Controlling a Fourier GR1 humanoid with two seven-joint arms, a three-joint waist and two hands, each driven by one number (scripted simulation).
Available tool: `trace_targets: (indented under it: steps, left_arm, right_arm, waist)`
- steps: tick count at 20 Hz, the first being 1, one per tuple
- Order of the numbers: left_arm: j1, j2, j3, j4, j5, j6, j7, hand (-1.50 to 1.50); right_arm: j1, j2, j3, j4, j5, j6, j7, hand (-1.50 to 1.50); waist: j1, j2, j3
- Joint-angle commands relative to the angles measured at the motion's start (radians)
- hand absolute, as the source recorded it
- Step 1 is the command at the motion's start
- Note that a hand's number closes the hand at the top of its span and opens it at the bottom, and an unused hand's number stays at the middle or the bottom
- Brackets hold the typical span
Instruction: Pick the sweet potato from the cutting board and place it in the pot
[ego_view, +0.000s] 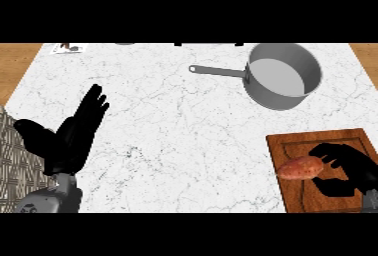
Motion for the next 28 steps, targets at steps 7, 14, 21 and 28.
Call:
trace_targets:
  steps: [7,14,21,28]
  left_arm:
    - [-0.065,0.005,0.06,0.029,0.011,-0.013,0.036,0.0]
    - [-0.003,-0.017,0.002,-0.019,-0.03,0.005,0.017,0.0]
    - [-0.002,-0.012,0.0,-0.022,-0.031,-0.001,0.016,0.0]
    - [-0.015,-0.017,-0.032,-0.011,-0.036,-0.02,0.018,0.0]
  right_arm:
    - [-0.011,0.017,-0.05,-0.012,0.046,-0.009,-0.111,1.5]
    - [-0.075,0.278,-0.211,0.068,0.181,-0.306,0.471,1.5]
    - [-0.118,0.348,-0.297,0.048,0.422,-0.497,0.832,1.5]
    - [-0.254,0.392,-0.315,-0.025,0.726,-0.523,0.943,1.5]
  waist:
    - [-0.002,0.0,0.0]
    - [-0.01,0.017,-0.01]
    - [0.014,0.02,-0.026]
    - [0.065,0.016,-0.029]
